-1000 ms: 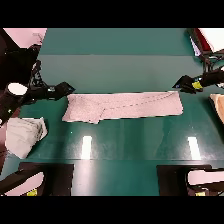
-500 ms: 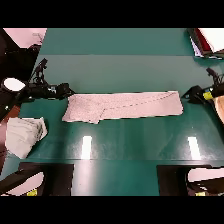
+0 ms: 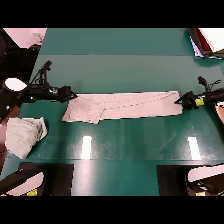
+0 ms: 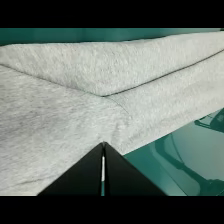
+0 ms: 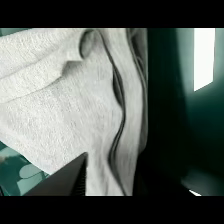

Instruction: Fold the shirts.

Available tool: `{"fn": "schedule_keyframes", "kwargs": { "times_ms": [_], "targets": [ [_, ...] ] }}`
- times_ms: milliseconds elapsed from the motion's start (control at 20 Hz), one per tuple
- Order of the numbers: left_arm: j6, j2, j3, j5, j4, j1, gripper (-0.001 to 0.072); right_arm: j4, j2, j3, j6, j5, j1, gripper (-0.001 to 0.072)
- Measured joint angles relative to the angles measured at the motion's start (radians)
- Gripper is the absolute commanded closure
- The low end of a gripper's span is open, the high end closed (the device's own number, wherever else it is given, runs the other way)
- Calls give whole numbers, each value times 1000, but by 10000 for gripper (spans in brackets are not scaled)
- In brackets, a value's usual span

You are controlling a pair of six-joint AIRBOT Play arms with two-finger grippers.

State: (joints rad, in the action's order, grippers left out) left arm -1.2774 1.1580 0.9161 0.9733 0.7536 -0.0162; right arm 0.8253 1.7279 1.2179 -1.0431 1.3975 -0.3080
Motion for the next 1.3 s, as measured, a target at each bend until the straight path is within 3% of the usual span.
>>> {"fn": "schedule_keyframes", "kwargs": {
  "times_ms": [100,150,500,800,1300],
  "targets": [
    [-2,24,12,-10,-1,-52,687,-6,11,-2,9,-8,30,681],
    [-3,46,27,-14,-2,-81,687,-3,13,-2,11,-10,39,696],
    [-23,344,301,-25,-3,-311,687,-15,-120,13,25,45,74,700],
    [-54,641,572,-23,-3,-483,687,-22,-286,179,-77,122,185,700],
    [-83,753,655,-50,5,-546,687,-22,-335,461,-178,171,481,700]
  ]
}}
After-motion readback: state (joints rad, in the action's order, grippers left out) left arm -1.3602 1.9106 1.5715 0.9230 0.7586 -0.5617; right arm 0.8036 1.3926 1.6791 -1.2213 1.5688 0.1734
